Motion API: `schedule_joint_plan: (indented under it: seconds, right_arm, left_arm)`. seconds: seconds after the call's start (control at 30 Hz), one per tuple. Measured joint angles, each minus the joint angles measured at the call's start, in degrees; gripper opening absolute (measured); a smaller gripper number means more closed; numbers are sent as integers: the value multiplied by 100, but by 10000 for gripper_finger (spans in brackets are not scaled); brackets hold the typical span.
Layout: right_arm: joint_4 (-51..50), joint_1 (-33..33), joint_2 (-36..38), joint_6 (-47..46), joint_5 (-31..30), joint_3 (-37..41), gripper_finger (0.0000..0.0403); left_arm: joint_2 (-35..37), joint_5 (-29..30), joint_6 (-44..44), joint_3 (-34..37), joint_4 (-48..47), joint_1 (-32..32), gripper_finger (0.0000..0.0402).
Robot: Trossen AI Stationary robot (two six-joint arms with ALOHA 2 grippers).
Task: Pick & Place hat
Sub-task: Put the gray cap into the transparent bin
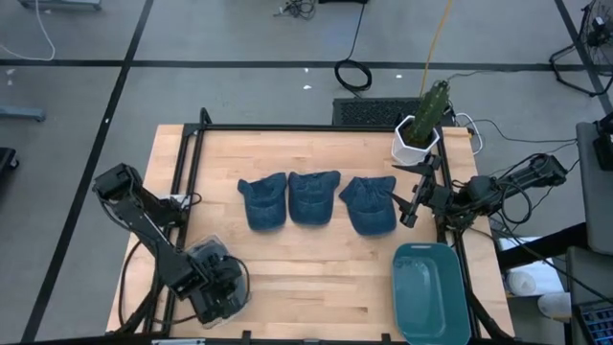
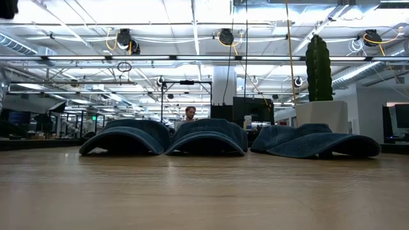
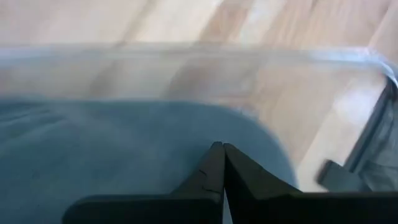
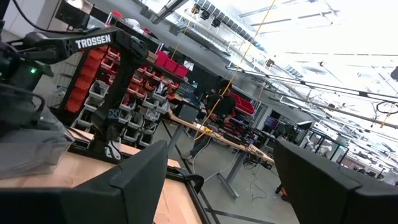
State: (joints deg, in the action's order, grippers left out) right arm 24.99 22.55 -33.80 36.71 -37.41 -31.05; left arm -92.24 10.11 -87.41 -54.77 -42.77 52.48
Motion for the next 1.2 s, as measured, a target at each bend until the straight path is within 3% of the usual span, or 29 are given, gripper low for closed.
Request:
schedule_joint_plan:
  seconds: [0.2, 0.5, 0.67, 0.87, 1.03, 1.2]
  right_arm:
    - [-13, 0, 0, 0, -2, 0, 279]
    - [-22, 0, -2, 0, -2, 0, 279]
    - [-21, 0, -2, 0, -2, 0, 279]
    - [-19, 1, 0, 0, -1, 0, 279]
    - [-19, 1, 0, 0, 0, 0, 279]
    - [-17, 0, 0, 0, 0, 0, 279]
  left_arm:
    - [-18, -288, 513, -355, -466, -129, 2]
    - [13, -87, 1030, -1833, -2279, -398, 1]
    - [17, 8, 563, -2325, -3199, -297, 1]
    - [19, -597, -882, -2171, -3709, 169, 1]
    - [21, -607, -1686, -1782, -3234, 589, 1]
    - [53, -568, -1825, -935, -2544, 738, 1]
